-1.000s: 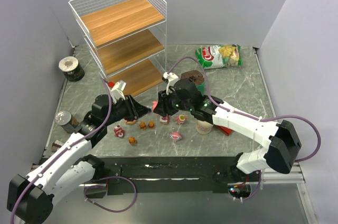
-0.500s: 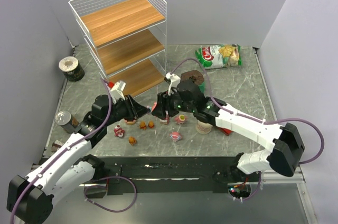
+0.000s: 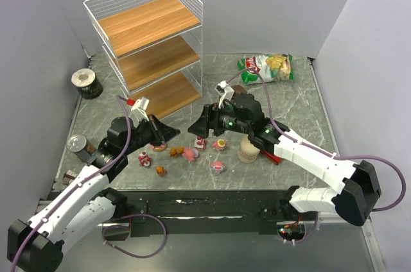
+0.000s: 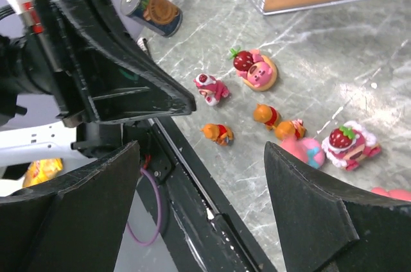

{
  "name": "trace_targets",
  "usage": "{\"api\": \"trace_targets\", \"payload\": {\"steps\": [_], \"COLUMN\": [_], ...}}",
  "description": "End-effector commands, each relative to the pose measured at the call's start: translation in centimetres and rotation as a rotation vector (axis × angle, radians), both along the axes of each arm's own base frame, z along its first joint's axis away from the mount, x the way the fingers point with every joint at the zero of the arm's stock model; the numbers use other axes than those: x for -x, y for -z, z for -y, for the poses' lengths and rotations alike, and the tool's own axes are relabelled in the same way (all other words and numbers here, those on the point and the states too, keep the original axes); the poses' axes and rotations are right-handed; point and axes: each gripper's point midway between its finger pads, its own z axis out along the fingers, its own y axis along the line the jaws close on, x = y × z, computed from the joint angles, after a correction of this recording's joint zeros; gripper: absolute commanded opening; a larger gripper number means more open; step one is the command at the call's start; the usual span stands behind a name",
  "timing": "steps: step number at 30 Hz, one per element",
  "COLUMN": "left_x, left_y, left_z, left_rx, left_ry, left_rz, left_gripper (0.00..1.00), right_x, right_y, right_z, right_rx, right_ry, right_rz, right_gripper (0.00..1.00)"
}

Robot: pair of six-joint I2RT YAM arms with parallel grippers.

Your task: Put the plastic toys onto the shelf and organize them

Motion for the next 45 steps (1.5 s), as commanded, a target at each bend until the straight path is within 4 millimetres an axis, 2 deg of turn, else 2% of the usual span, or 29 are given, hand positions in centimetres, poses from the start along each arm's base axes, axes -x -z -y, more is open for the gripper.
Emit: {"api": "trace_targets", "payload": {"steps": [1,7,11,12,13,14,16,17,21,22,25,28,32,36,43,45], "left_x": [-0.4,-0.8,-0.9,-1.2,-1.4,-1.5,-2.1,-2.1,-2.4,-2.7,-2.6,-2.8,-2.5,-2.5,-2.5,-2.5], "left_y": [-2.1,0.3,1.5,1.6,1.6,1.4,1.1,0.7,0.0,-0.1,-0.4,-1.1,-2.1,-2.1,-1.8,-1.8], "left_z": [0.5,0.6,0.6,0.3,0.1,-0.2,-1.0,-1.3,-2.9,-3.6,-5.2,-7.2,-8.4,-8.6,-8.3,-8.3], "left_rx": [0.038,-0.014,-0.045,-0.053,-0.062,-0.072,-0.089,-0.092,-0.108,-0.117,-0.129,-0.128,-0.108,-0.111,-0.125,-0.122], "left_ry": [0.009,0.014,0.008,-0.014,-0.027,-0.045,-0.098,-0.115,-0.207,-0.247,-0.328,-0.437,-0.495,-0.500,-0.487,-0.488], "left_rz": [0.047,-0.019,-0.054,-0.053,-0.053,-0.052,-0.037,-0.029,-0.011,-0.007,-0.004,0.017,0.048,0.054,0.043,0.043], "left_gripper": [0.01,0.01,0.01,0.01,0.01,0.01,0.04,0.05,0.09,0.11,0.16,0.22,0.30,0.38,0.58,0.60], "right_x": [-0.1,-0.5,0.4,0.6,1.7,1.6,2.4,2.2,1.8,1.8,1.2,0.7,0.5,0.7,1.4,1.7], "right_y": [0.2,3.6,6.3,6.6,6.5,7.7,8.5,9.8,11.9,12.8,13.8,14.5,15.0,16.5,19.2,19.6], "right_z": [0.1,1.1,0.6,0.3,-0.9,-1.2,-2.5,-2.8,-4.5,-4.7,-5.5,-6.1,-7.1,-7.8,-8.1,-8.2], "right_rx": [-0.022,0.090,0.190,0.215,0.248,0.302,0.362,0.409,0.469,0.490,0.510,0.520,0.531,0.568,0.630,0.640], "right_ry": [0.015,0.069,0.043,0.029,-0.033,-0.030,-0.077,-0.076,-0.115,-0.121,-0.128,-0.138,-0.158,-0.190,-0.243,-0.257], "right_rz": [-0.041,-0.105,-0.091,-0.073,-0.018,0.000,0.058,0.067,0.116,0.114,0.142,0.164,0.194,0.196,0.198,0.201], "right_gripper": [0.84,0.83,0.82,0.81,0.80,0.80,0.79,0.78,0.73,0.73,0.71,0.69,0.68,0.68,0.68,0.68]}}
